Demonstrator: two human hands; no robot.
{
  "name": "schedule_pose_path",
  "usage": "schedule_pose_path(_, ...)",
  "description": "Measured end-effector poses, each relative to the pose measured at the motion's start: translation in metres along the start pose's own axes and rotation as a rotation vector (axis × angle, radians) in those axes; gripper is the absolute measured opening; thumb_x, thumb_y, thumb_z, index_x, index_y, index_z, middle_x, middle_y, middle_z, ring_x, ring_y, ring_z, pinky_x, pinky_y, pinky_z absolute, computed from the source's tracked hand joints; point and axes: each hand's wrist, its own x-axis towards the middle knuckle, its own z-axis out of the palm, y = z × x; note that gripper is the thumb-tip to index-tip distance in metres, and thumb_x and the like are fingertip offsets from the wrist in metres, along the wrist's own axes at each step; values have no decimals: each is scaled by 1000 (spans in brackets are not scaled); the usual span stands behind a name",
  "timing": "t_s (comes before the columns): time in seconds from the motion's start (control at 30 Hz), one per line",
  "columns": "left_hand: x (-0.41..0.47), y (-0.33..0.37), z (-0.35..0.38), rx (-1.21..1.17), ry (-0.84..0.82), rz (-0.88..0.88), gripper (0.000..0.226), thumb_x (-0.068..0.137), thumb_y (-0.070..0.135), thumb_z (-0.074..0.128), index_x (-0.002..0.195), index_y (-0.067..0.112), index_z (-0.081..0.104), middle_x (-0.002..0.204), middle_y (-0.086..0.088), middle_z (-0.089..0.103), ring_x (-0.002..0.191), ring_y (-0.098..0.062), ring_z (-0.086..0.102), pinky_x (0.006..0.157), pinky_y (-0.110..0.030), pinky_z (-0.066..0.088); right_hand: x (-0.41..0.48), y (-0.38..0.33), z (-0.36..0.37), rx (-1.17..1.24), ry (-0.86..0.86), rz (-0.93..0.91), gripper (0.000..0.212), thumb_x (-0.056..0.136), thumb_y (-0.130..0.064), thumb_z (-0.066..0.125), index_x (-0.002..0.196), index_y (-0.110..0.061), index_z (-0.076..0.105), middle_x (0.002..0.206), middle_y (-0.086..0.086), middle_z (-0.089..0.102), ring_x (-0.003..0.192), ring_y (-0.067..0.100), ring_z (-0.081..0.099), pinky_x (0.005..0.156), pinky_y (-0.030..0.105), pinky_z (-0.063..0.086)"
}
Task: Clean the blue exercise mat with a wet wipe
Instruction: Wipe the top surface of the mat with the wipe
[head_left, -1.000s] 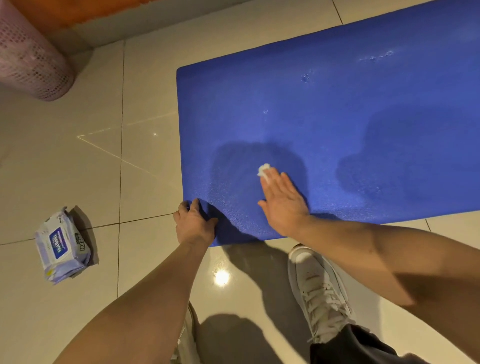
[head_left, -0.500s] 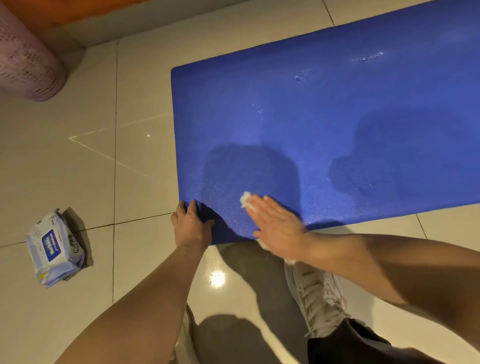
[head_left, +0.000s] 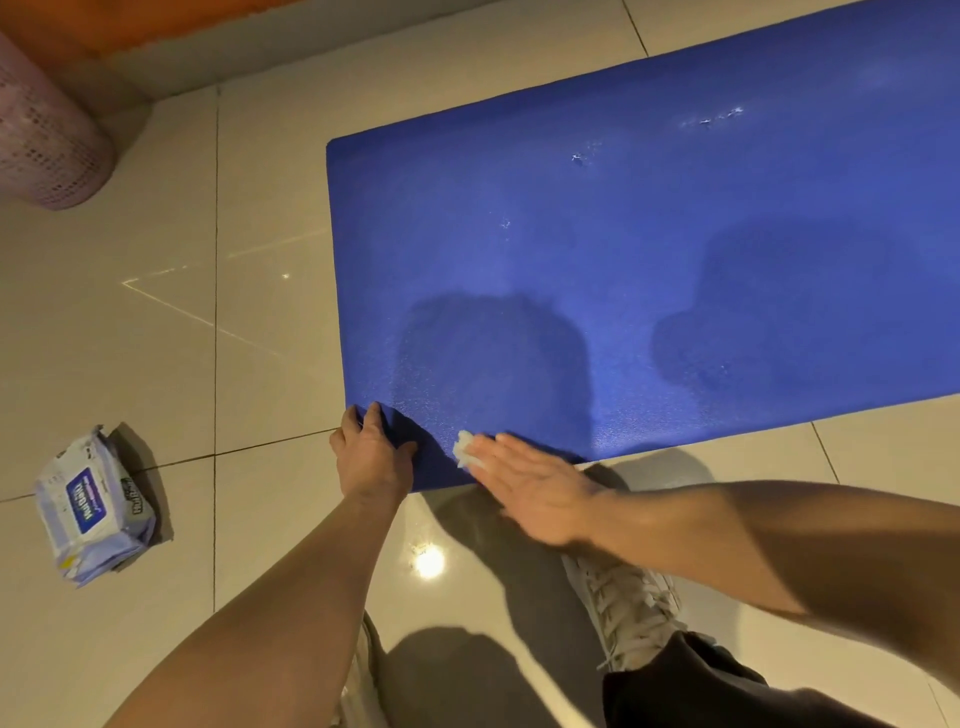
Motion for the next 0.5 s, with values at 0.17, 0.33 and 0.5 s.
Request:
schedule_pose_path(0.17, 1, -2, 1, 23, -3, 5, 78, 93, 29, 68, 157, 15, 25, 164, -7, 14, 147, -30, 14, 121, -40, 23, 25, 69, -23, -9, 1, 346, 73, 107, -45, 34, 159, 0, 10, 168, 15, -1, 156, 31, -5, 127, 45, 2)
schedule_pose_path(0.33, 2, 0, 2, 25, -3, 5, 75, 93, 28, 68, 156, 15, 27, 163, -7, 15, 144, -32, 16, 118, -42, 28, 39, 28, -21, 90, -53, 354, 73, 107, -44, 24, 157, 3, -3, 166, 20, -13, 152, 37, -22, 125, 50, 1)
schedule_pose_path(0.5, 1, -1, 3, 16, 9, 0, 74, 93, 27, 67, 155, 16, 28, 163, -7, 16, 144, -32, 17, 118, -42, 28, 20, -18, -19, -26, -176, -66, 66, 103, -12, 26, 156, -1, -12, 161, 15, -28, 145, 33, -35, 124, 47, -11)
